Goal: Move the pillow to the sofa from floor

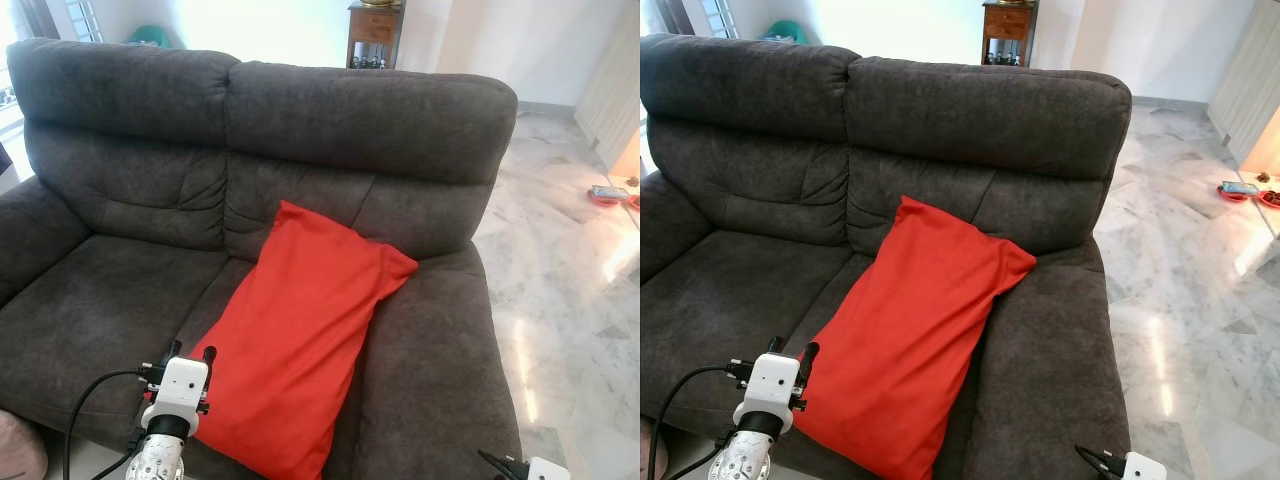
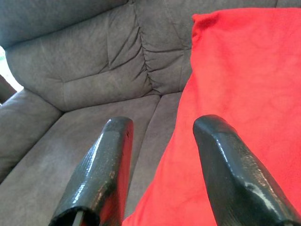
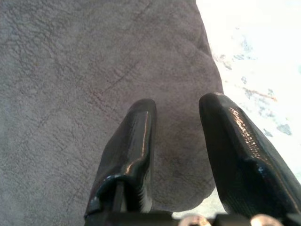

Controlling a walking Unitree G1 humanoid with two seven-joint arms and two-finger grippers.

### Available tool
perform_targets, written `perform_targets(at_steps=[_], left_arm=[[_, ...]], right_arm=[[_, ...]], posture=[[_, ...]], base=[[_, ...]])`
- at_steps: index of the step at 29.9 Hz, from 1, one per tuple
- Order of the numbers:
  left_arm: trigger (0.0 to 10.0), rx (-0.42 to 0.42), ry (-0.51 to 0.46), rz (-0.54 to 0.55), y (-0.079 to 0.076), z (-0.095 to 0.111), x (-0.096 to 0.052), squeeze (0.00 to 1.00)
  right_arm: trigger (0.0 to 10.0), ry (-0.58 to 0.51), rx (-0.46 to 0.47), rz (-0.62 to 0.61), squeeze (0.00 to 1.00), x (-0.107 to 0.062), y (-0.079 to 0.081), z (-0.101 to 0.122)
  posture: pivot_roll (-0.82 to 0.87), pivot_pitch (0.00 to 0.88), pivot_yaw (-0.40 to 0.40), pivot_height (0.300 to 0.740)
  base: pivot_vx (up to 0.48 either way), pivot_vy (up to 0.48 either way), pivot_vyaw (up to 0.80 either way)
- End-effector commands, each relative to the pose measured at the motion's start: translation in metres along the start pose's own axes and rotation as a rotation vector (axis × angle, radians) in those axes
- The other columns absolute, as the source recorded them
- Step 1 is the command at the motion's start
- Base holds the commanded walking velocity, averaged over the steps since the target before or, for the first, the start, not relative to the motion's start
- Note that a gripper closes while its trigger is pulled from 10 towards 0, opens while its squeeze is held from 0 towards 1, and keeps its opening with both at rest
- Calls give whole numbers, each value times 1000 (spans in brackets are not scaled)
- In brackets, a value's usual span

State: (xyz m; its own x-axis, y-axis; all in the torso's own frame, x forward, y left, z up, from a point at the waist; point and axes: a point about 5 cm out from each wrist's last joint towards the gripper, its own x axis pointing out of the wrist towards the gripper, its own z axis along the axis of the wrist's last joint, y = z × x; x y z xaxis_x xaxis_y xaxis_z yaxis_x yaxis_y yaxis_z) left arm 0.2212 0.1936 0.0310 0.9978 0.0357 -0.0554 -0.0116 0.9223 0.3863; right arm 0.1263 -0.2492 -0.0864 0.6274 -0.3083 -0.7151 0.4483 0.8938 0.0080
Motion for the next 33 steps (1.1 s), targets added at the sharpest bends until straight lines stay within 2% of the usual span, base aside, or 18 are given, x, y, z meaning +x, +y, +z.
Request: perform_targets(at_steps=[1, 13, 22, 26, 29, 33], left_arm=[[10000, 7, -4, 1, -1, 1, 0, 0], [10000, 3, -5, 1, -1, 0, 1, 0], [10000, 7, -1, 19, 6, -2, 5, 0], [10000, -9, 34, 25, 7, -6, 7, 0], [10000, -46, 124, 25, 8, -22, 3, 0], [10000, -54, 141, 39, 9, -25, 1, 0]], right_arm=[[10000, 5, 9, -1, 0, 1, 0, 1], [10000, 8, 1, 9, 0, 2, 3, 2], [10000, 18, -11, 7, 0, 2, 2, 1], [10000, 18, -10, 9, 0, 2, 3, 1], [10000, 17, -11, 18, 0, 2, 8, 1], [10000, 17, -11, 28, 0, 3, 13, 1]], posture=[[97, 0, -26, 740], [91, 0, -28, 740], [90, 0, -26, 740], [91, 0, -24, 740], [89, 0, -20, 740], [95, 0, -20, 740]], base=[[-247, 0, 0], [-41, 0, 0], [0, 0, 0], [0, 0, 0], [0, 0, 0], [0, 0, 0]])
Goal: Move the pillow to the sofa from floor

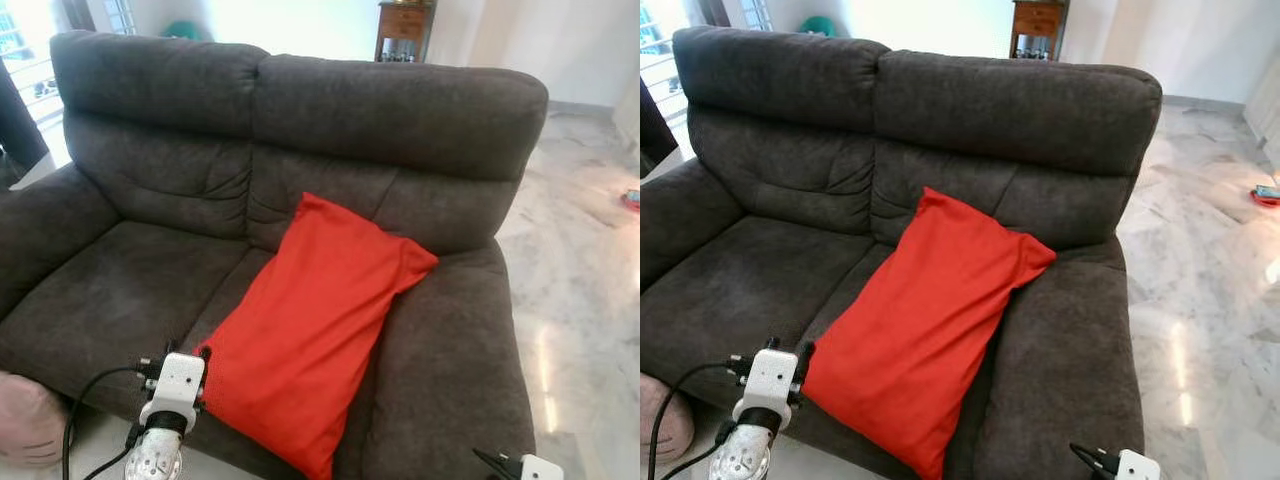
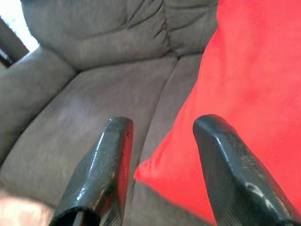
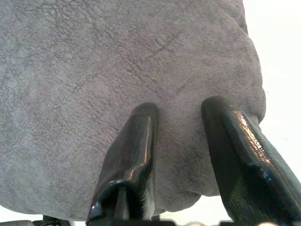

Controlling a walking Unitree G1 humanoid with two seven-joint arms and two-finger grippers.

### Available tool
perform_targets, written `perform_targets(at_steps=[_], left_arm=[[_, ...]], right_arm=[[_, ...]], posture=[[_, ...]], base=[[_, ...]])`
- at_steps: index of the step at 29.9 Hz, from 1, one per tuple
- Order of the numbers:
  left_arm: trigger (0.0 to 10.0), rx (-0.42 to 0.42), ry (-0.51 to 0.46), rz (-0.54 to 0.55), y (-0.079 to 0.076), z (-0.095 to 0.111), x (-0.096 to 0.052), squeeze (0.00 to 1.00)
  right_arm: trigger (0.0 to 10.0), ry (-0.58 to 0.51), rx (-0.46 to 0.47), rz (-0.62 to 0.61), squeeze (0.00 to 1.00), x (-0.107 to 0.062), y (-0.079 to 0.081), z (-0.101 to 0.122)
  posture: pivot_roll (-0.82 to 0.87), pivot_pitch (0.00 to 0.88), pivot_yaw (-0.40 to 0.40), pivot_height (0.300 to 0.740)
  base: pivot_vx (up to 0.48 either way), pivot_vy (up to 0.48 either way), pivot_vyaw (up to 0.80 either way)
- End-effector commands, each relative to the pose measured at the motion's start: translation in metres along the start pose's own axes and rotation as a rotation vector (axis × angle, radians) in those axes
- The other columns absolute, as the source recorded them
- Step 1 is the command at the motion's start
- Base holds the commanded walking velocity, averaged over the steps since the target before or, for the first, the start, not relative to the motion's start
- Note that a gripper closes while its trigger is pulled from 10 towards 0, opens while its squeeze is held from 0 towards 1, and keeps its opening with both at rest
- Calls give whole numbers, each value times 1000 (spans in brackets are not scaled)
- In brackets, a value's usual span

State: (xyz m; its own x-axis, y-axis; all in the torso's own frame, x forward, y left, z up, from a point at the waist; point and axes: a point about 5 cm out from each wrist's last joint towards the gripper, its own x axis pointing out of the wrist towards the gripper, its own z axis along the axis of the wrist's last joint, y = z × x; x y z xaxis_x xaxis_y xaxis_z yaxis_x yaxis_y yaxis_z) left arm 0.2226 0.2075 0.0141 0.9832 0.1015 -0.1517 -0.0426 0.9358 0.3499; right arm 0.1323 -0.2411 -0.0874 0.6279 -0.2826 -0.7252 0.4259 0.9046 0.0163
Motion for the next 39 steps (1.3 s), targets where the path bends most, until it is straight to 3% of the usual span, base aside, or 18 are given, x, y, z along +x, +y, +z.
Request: perform_targets(at_steps=[1, 13, 19, 26, 39], left_arm=[[10000, -12, 30, 13, 3, -5, -1, 0], [10000, -12, -6, -5, -1, -2, 0, 0], [10000, -8, -21, -13, -4, 1, -1, 0], [10000, -7, -28, -15, -5, 1, -2, 0], [10000, -5, -31, -18, -5, 2, -3, 0]], right_arm=[[10000, 2, -1, 7, 0, 1, 3, 1], [10000, -10, 10, 11, 0, 2, 5, 3], [10000, -120, 96, 27, 0, 4, 6, 19], [10000, -199, 88, 73, 0, 7, 15, 36], [10000, -214, 76, 97, 0, 8, 18, 40]], posture=[[95, 0, -20, 740], [97, 0, -19, 740], [99, 0, -18, 740], [97, 0, -18, 740], [100, 0, -19, 740]], base=[[0, 0, 0], [0, 0, 0], [0, 0, 0], [0, 0, 0], [-202, 0, 0]])
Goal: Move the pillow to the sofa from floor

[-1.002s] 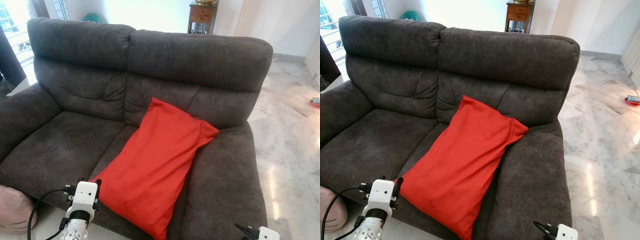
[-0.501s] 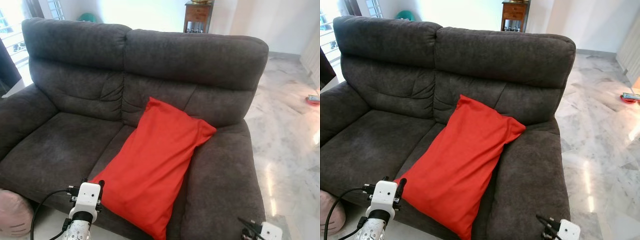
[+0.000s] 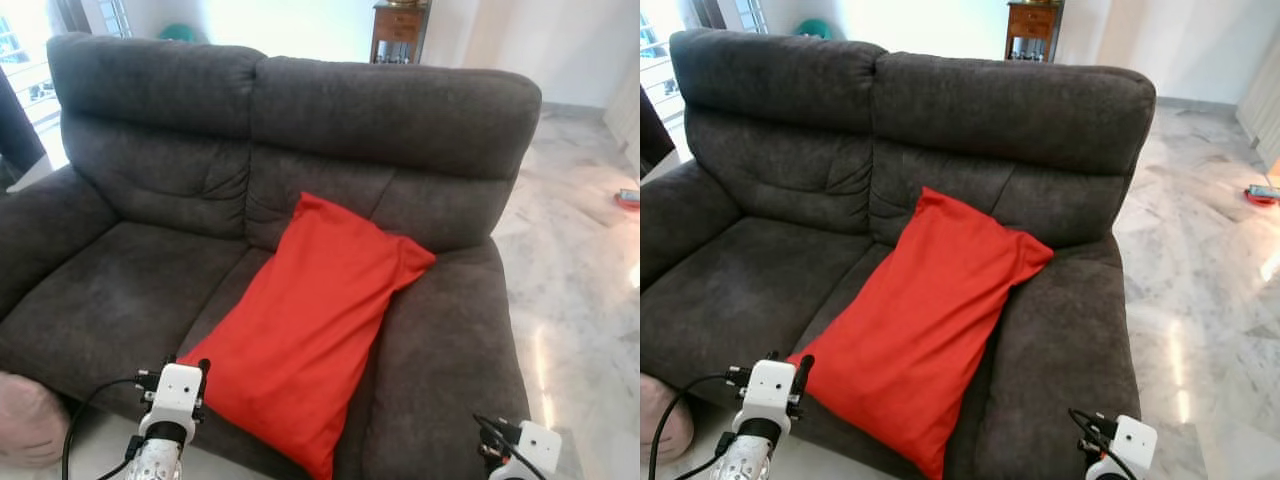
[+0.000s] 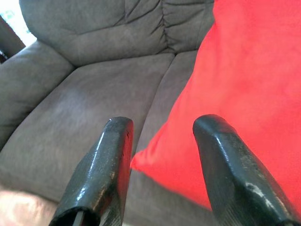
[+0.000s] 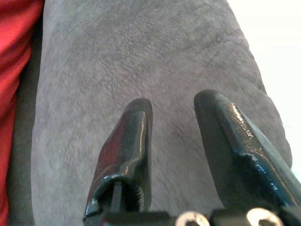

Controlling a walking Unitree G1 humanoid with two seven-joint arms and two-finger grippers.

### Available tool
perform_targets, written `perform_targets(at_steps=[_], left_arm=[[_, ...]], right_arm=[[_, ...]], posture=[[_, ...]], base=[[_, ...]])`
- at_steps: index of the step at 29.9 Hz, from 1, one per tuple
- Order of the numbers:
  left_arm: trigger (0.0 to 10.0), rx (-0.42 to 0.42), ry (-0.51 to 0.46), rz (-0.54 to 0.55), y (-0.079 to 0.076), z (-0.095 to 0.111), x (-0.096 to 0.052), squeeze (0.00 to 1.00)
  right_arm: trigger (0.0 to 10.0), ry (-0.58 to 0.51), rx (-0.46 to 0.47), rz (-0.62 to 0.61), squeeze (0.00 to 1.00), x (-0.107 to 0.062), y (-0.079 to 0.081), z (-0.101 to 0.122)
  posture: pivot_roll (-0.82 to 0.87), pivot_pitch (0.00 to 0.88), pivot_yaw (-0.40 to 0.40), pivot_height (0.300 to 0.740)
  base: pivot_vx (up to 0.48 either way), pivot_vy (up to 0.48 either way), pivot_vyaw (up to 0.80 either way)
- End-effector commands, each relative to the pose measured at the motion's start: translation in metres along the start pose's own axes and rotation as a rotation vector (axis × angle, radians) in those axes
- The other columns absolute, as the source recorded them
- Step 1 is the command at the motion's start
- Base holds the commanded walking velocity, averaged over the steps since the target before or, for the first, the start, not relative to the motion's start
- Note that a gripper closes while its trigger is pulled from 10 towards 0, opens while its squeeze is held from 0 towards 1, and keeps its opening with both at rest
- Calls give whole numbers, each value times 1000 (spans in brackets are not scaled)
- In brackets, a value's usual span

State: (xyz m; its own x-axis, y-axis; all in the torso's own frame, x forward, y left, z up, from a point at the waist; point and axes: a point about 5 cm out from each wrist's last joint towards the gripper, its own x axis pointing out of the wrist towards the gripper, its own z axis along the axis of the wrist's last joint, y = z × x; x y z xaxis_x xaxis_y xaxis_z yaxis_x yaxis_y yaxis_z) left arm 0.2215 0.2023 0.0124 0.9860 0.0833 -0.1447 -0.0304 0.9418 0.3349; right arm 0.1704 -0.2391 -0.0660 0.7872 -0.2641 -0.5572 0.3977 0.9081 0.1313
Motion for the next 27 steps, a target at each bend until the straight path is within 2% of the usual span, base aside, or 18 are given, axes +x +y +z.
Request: perform_targets(at_steps=[1, 14, 24, 27], left_arm=[[10000, 8, -18, -3, 0, 2, -1, 0], [10000, 3, 4, -10, -1, -1, -1, 0], [10000, 5, 153, -18, 2, -28, 5, 0], [10000, -3, 252, -16, 5, -41, 5, 0]], right_arm=[[10000, -2, 5, 1, 0, 0, 0, 1], [10000, 58, -7, -12, 0, 0, -1, -6], [10000, 115, -34, -17, 0, -2, 0, -13], [10000, 176, -71, -40, 0, -7, -3, -23]], posture=[[100, 0, -19, 740], [99, 0, -21, 740], [99, 0, -20, 740], [96, 0, -18, 740]], base=[[-277, 0, 0], [-273, 0, 0], [0, 0, 0], [0, 0, 0]])
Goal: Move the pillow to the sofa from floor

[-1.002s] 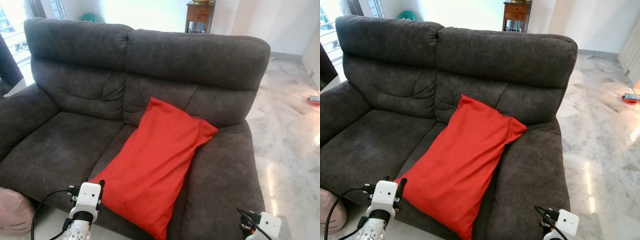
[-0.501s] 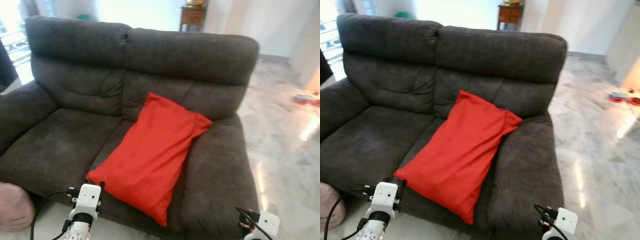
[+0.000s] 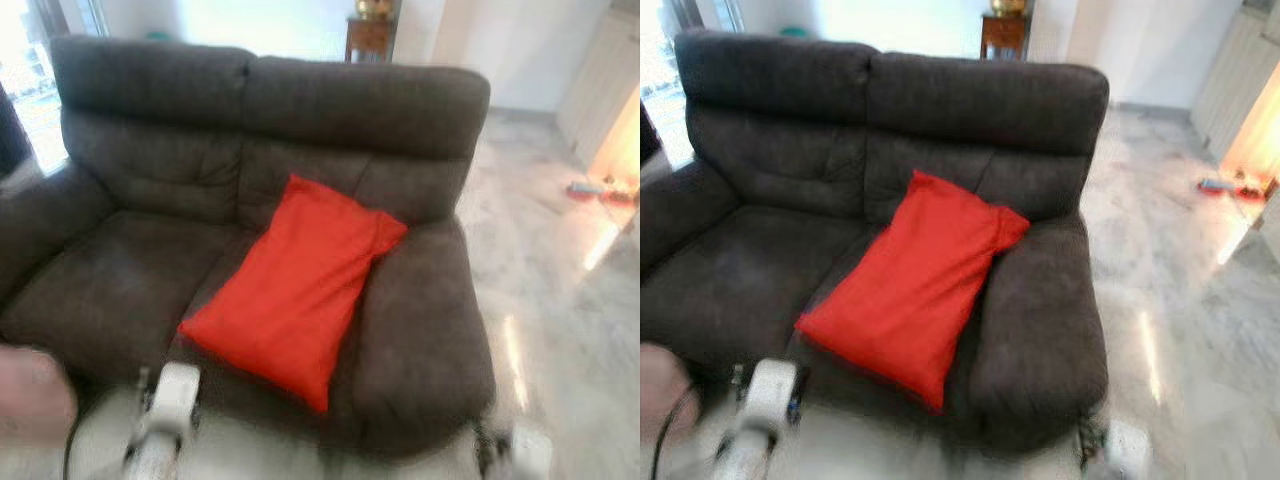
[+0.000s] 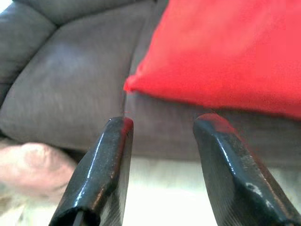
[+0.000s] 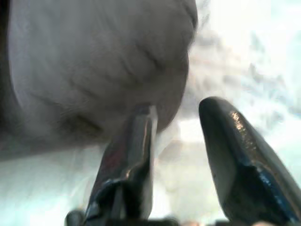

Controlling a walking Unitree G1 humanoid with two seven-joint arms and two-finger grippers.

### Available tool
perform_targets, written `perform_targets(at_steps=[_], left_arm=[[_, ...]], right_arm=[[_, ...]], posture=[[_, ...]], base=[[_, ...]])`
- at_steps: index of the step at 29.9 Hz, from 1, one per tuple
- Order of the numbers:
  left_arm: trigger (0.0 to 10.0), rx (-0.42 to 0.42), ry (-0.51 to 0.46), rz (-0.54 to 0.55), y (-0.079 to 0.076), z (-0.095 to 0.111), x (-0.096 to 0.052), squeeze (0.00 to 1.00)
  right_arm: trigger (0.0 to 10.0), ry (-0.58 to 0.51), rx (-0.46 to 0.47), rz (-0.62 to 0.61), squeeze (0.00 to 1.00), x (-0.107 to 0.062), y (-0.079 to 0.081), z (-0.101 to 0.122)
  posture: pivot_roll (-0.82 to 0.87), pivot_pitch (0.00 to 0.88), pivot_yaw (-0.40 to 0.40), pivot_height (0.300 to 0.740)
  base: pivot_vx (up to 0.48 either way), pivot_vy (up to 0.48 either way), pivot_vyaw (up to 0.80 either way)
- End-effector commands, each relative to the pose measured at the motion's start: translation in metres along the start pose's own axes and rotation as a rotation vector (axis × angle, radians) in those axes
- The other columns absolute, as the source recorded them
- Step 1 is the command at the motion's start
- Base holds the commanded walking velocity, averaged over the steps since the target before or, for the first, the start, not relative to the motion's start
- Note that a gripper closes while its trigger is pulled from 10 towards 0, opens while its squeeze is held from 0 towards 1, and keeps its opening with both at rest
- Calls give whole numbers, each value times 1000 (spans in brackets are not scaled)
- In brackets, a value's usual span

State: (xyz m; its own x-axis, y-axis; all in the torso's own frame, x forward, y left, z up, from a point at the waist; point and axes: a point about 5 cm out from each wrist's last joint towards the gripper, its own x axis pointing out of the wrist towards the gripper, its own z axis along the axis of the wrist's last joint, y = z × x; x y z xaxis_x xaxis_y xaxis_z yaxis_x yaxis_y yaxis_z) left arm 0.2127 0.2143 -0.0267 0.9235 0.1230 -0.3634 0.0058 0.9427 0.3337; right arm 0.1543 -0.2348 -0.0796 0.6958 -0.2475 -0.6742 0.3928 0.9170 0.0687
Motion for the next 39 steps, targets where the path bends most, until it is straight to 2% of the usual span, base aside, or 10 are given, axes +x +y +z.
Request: perform_targets(at_steps=[1, 3, 5, 7, 9, 10, 18, 22, 26, 39], left_arm=[[10000, -19, 55, 14, 7, -2, 7, 0], [10000, -32, 142, -4, 6, -14, 7, 0], [10000, -30, 161, -9, 6, -17, 6, 0], [10000, -53, 256, -16, 6, -31, 2, 0], [10000, -69, 285, -15, 6, -36, 0, 0], [10000, -84, 338, -16, 5, -44, -4, 0], [10000, -58, 496, -44, 1, -71, -23, 0], [10000, -54, 515, -65, -4, -74, -26, 0], [10000, -73, 504, -58, -6, -71, -23, 0], [10000, -77, 505, -68, -6, -69, -21, 0]], right_arm=[[10000, 46, -20, -16, 0, -1, -1, -6], [10000, 108, -53, -42, 0, -4, -6, -16], [10000, 128, -71, -50, 0, -5, -7, -18], [10000, 243, -155, -65, 0, -11, -11, -34], [10000, 253, -177, -55, 0, -12, -10, -36], [10000, 275, -217, -35, 0, -13, -9, -40], [10000, 292, -209, -10, 0, -12, 1, -42], [10000, 283, -199, 2, 0, -11, 5, -41], [10000, 301, -211, 5, 0, -18, -3, -50], [10000, 298, -192, 10, 0, -20, -5, -53]], posture=[[97, 0, -17, 740], [98, 0, -15, 740], [98, 0, -15, 740], [91, 0, -8, 740], [90, 0, -7, 740], [95, 0, -7, 740], [88, 0, 5, 740], [86, 0, 7, 740], [87, 0, 8, 740], [88, 0, 10, 740]], base=[[0, 0, 0], [0, 0, 0], [0, 0, 0], [0, 0, 0], [0, 0, 0], [0, 0, 0], [0, 0, 0], [0, 0, 0], [0, 0, 0], [0, 0, 0]])
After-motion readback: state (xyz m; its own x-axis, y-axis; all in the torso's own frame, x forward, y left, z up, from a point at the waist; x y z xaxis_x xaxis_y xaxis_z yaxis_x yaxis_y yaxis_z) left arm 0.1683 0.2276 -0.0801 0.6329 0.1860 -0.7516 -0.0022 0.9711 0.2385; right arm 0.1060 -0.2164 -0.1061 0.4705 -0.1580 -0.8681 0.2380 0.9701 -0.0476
